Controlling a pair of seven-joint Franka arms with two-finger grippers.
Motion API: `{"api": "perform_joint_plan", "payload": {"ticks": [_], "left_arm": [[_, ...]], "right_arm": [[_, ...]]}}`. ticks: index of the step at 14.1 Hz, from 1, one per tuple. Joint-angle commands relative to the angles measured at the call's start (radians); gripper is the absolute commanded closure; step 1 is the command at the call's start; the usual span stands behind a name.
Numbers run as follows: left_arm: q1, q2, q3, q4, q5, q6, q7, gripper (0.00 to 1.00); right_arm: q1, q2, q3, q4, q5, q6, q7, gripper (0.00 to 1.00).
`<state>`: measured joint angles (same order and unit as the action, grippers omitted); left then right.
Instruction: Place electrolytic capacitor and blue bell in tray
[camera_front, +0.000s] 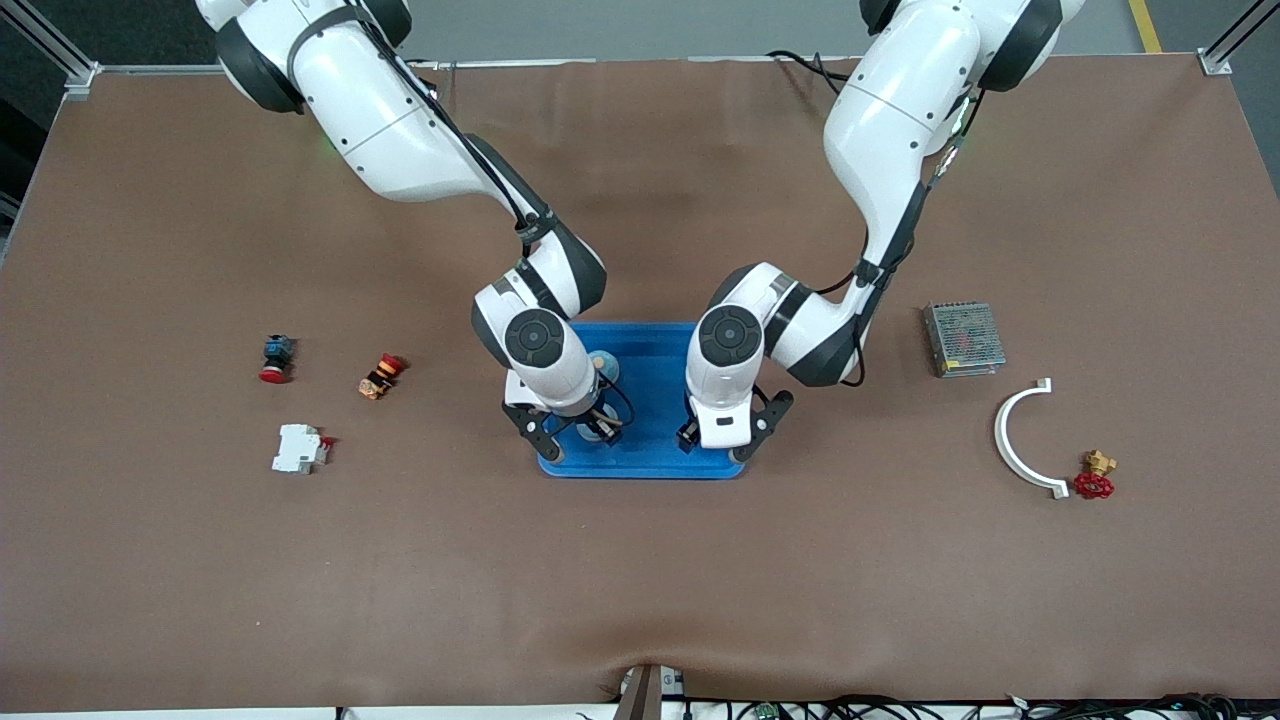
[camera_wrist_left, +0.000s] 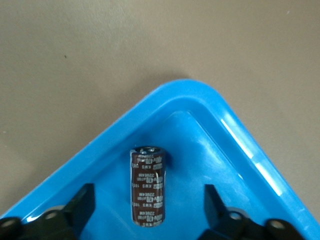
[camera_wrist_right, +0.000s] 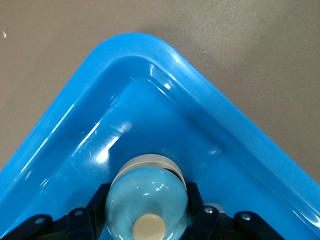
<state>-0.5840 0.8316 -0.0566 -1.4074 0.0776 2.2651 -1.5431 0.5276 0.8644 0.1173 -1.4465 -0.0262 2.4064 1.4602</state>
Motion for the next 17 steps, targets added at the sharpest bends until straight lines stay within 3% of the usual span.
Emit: {"api": "perform_joint_plan", "payload": {"ticks": [1,2,10,17], "left_arm": [[0.004,-0.064,0.009,-0.004,0.014,-0.061,-0.002,0.00],[0.006,-0.075,0.009,-0.002,0.013,-0.073,0.006,0.00],[0.093,-0.253,0.000,0.002,-0.005,-0.266,0.230,0.00],[0.213,-0.443,0.004,0.002,-0.068,-0.482,0.568,0.00]], "right_arm": [[0.017,0.021,-0.013,0.028,-0.012,-0.006,0.023,0.22],[0.017,0.019,-0.016,0.028,-0.014,-0.006,0.022,0.00],[0.002,-0.010,-0.027,0.057,-0.021,-0.050,0.006,0.00],[-0.064,-0.028,-0.025,0.221,-0.014,-0.399,-0.180,0.00]]}}
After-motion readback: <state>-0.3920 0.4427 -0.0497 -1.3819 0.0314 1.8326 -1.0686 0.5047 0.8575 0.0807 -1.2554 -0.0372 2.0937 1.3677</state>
